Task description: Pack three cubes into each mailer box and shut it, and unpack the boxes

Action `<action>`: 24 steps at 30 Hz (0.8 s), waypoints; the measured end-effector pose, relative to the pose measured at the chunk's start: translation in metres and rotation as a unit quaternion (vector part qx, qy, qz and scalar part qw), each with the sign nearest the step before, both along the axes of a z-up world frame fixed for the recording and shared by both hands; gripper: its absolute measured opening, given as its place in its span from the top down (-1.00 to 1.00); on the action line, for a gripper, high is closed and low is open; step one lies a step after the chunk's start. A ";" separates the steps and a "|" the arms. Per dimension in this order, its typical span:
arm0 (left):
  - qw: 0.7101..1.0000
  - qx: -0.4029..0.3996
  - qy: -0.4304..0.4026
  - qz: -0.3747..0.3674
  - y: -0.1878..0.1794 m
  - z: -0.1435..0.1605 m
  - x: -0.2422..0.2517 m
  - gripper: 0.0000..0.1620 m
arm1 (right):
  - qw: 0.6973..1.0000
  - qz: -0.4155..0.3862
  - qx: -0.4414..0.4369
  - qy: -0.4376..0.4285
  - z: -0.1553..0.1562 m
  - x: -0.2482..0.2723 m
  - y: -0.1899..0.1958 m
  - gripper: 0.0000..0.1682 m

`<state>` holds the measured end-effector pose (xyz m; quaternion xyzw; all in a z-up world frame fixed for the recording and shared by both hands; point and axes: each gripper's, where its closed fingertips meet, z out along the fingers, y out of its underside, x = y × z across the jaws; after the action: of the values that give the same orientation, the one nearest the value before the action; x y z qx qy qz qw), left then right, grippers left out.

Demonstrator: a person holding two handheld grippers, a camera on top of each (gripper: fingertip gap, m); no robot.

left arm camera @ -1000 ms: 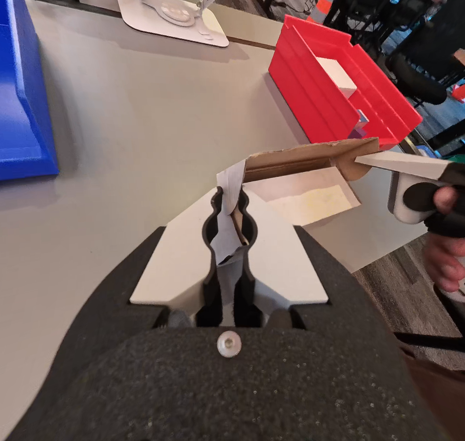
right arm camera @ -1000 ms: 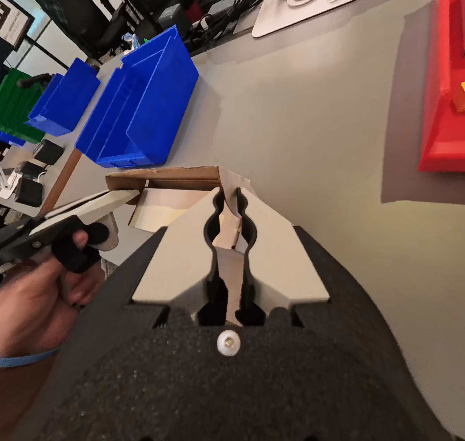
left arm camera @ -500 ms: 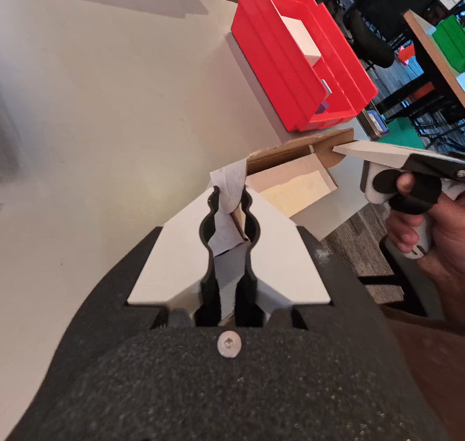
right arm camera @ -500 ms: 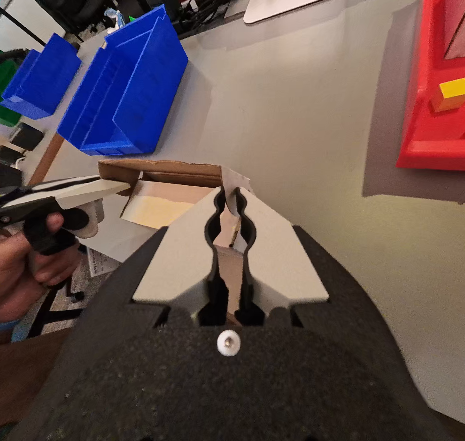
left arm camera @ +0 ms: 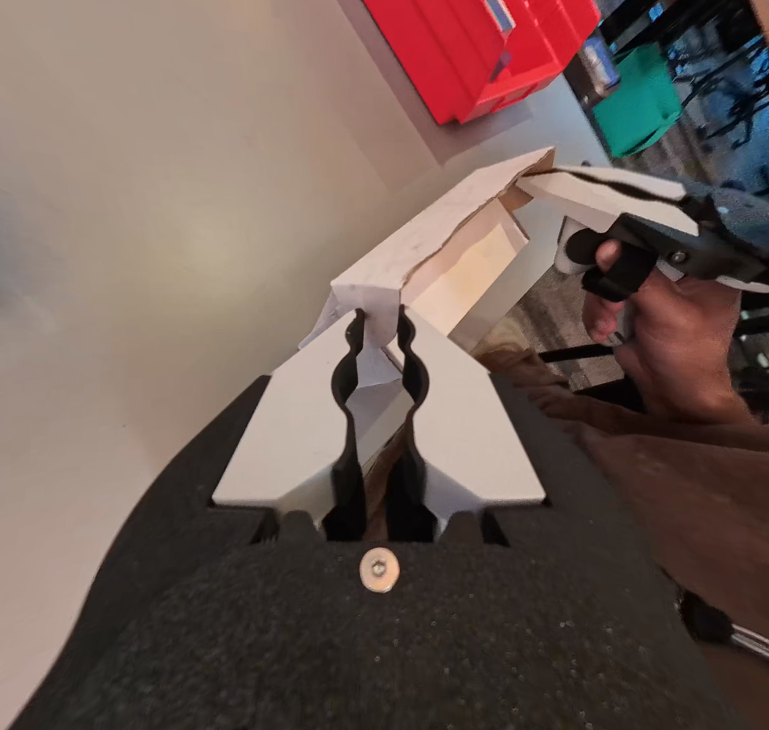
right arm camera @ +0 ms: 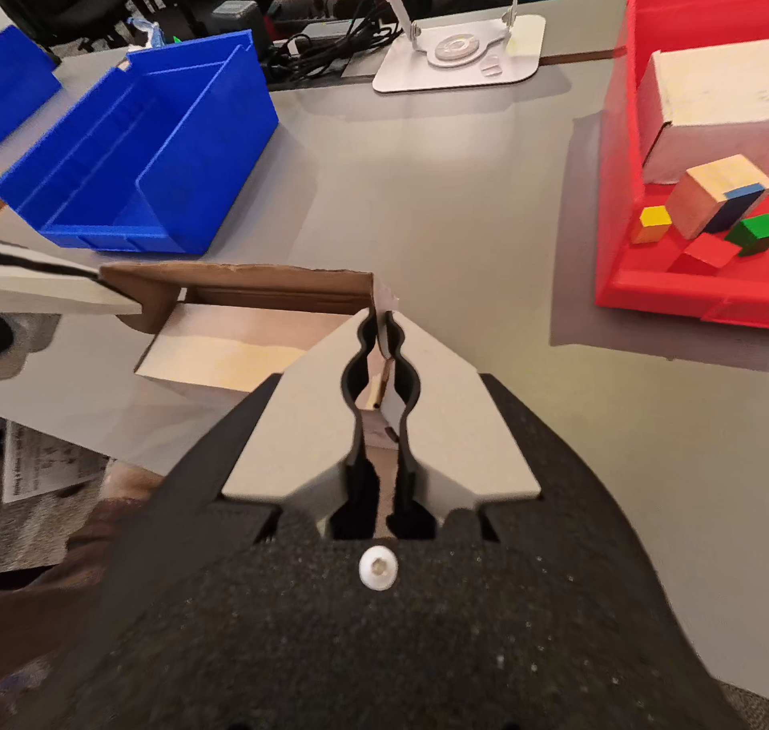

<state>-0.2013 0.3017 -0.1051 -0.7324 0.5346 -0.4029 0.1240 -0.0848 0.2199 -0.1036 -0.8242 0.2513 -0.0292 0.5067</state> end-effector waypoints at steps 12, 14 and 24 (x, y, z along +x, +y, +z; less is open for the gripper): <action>0.976 -0.145 0.139 -0.085 0.000 0.008 0.002 0.88 | 1.000 0.005 0.010 -0.026 0.001 0.000 0.001 0.97; 0.976 -0.130 0.148 -0.095 0.000 0.006 0.001 0.88 | 1.000 0.008 0.017 -0.019 0.000 -0.001 0.002 0.96; 0.988 -0.023 0.097 -0.115 -0.005 0.005 -0.006 0.92 | 0.999 0.024 0.019 -0.016 0.000 -0.002 0.000 0.96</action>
<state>-0.2069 0.2963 -0.1006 -0.7040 0.6155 -0.3542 0.0075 -0.0871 0.2199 -0.1038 -0.8195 0.2236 -0.0254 0.5271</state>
